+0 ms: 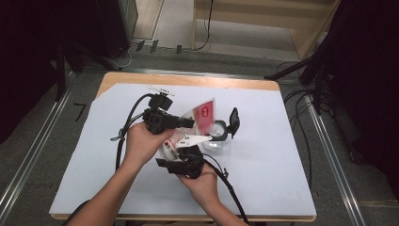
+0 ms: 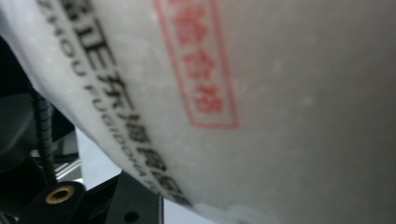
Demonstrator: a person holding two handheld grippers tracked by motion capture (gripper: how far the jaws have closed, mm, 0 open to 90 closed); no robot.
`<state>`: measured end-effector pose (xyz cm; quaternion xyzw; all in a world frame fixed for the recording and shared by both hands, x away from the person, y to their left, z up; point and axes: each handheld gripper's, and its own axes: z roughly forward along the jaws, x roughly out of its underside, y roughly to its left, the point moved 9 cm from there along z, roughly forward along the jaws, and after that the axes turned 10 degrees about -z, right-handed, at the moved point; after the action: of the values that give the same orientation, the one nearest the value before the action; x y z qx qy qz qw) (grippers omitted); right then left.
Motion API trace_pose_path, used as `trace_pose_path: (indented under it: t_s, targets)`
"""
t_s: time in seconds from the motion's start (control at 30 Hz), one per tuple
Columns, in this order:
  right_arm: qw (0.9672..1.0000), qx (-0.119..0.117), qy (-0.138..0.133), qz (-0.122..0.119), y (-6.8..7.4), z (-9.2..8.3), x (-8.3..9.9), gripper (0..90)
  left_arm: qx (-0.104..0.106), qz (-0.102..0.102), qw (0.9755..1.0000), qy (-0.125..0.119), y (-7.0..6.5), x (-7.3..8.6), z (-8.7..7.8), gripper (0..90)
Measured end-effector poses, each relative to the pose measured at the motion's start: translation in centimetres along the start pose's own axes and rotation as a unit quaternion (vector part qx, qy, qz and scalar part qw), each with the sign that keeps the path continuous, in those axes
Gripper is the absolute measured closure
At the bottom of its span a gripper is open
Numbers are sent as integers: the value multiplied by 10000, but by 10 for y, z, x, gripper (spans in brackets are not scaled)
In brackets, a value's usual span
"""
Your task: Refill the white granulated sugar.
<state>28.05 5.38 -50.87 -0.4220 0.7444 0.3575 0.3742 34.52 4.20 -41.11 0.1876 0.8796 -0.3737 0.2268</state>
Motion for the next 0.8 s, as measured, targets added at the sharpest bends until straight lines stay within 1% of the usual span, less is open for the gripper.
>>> trace_pose_path:
  t_s: [0.03,0.13,0.17,0.2,0.27,0.33,0.37,0.4,0.43,0.47,0.5,0.53,0.6,0.67,0.73,0.8]
  targets:
    - [10000,-47,-30,27,0,-1,-1,612,22,17,10000,48,-2,-1,0,825]
    - [9997,-170,-145,105,2,-4,-6,612,-146,189,9996,157,-6,-5,-1,815]
    - [9996,-173,-178,121,2,-4,-9,610,-140,175,9996,162,-8,-7,-1,822]
    - [9996,-124,-199,132,1,-5,-10,605,-153,159,9996,177,-9,-9,-1,832]
    - [9997,-53,-233,69,2,-5,-14,581,-222,182,9993,232,-10,-12,0,854]
    - [9997,69,-231,15,2,-6,-16,568,-262,178,9990,329,-10,-15,1,857]
    - [9997,69,-249,33,1,-5,-17,564,-266,166,9989,339,-11,-16,2,858]
    - [9997,66,-245,61,1,-5,-18,565,-274,154,9986,422,-10,-16,2,859]
    - [9997,84,-212,70,1,-6,-17,577,-216,152,9988,409,-10,-16,3,858]
    - [9997,150,-164,42,0,-6,-16,598,-203,164,9988,418,-9,-15,4,859]
    - [9998,183,-119,38,0,-6,-15,601,-174,162,9988,430,-9,-14,4,859]
    - [9998,195,-78,42,0,-5,-14,604,-88,128,9990,423,-8,-14,5,857]
    - [9996,273,-61,29,0,-5,-13,607,-2,108,9990,431,-8,-13,5,850]
    - [9996,265,-101,82,0,-5,-13,609,-12,130,9990,430,-8,-14,4,826]
    - [9993,183,-231,216,-1,-5,-16,610,37,133,9992,364,-9,-16,3,803]
    - [9990,135,-317,290,-2,-5,-18,610,88,135,9995,288,-10,-17,1,785]
